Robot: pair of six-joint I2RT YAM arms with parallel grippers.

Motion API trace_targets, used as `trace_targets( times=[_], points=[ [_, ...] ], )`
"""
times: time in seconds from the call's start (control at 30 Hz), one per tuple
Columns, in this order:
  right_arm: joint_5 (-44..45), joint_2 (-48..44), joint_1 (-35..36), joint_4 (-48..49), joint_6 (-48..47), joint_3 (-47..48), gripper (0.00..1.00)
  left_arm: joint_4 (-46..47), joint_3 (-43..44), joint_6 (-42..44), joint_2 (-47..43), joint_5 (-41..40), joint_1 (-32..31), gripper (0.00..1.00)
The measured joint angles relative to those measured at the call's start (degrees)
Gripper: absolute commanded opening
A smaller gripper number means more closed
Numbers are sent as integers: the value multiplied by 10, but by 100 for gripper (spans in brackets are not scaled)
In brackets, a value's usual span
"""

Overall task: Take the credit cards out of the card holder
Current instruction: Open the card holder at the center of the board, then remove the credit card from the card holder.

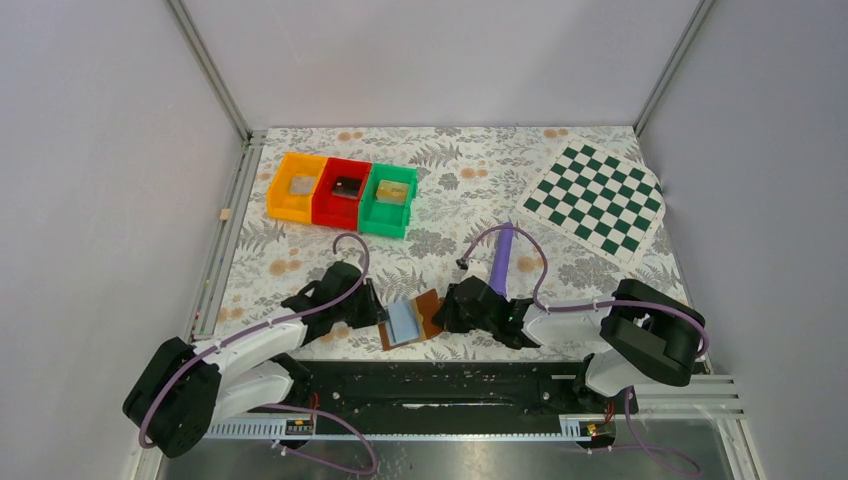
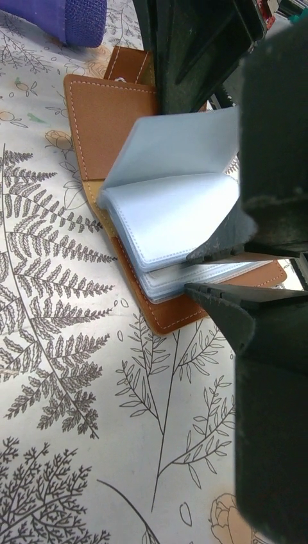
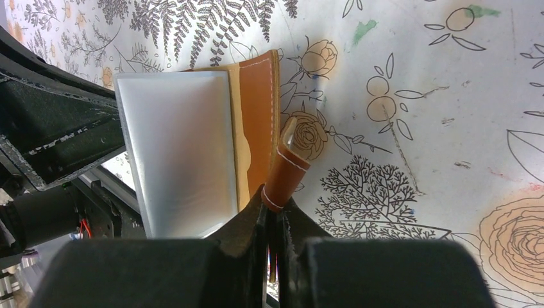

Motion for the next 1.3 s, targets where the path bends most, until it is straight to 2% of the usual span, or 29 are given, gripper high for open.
trace_targets(
  times=[0.43,0.6,0.67,0.83,1.07,1.3],
  points=[
    [-15,6,0,0,0,0,23,55,2,-6,9,43,-10,20],
    [-18,6,0,-1,-5,0,34,70,2,-10,14,56,-15,20],
    [-18,3,0,-6,-9,0,36,76,2,-11,17,58,-16,21],
    [-18,-7,0,-21,-19,6,32,87,2,-14,22,63,-17,21],
    [-22,7,0,-17,-19,15,8,104,5,-15,38,69,-20,22],
    [-23,17,0,19,-7,-3,0,89,5,-14,33,51,-22,21]
  ],
)
